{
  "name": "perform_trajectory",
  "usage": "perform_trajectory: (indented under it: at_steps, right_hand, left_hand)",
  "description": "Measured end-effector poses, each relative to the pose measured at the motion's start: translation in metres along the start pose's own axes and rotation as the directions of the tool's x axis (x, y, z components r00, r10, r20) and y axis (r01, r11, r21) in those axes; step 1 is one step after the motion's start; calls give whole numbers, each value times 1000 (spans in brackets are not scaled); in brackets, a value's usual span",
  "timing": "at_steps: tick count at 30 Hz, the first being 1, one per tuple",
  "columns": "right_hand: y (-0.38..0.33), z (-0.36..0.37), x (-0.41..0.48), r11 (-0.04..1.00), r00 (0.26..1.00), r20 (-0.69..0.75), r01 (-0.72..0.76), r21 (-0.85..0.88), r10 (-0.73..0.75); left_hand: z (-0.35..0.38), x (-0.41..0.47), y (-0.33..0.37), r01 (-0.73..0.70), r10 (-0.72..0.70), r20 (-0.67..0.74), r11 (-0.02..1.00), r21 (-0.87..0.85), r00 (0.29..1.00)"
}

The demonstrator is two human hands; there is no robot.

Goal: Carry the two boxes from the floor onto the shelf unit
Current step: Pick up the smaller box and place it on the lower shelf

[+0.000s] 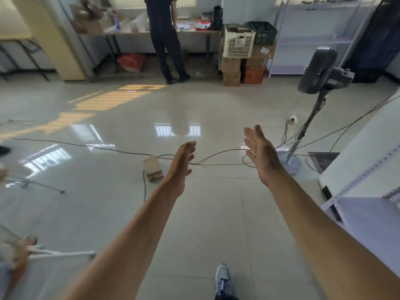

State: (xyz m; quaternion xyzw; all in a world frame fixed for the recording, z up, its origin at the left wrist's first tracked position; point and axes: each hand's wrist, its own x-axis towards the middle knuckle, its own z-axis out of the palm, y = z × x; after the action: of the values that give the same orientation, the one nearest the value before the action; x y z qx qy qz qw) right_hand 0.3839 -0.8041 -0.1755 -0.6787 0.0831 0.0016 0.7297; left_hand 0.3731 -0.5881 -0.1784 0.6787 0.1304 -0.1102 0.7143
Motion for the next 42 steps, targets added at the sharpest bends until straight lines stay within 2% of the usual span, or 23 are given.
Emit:
perform_trajectory:
  at_steps: [9,18,32,42]
  right_hand:
    - [16,79,113,996,972,223,-87,30,78]
    - [49,162,186,981,928,322,-196,-7,188]
    - [104,361,335,934,884,302,-326,-148,357]
    - [146,429,428,892,848,281,-407,-197,449]
  left_hand:
    - [-61,80,12,57,-71,-207,996,-72,976]
    - [-133,145,15,143,-178,-305,981,-132,935]
    - [-314,332,10,302,-350,-292,933,-196,890]
    - [-369,441,-5,426,-470,-298,882,-202,831]
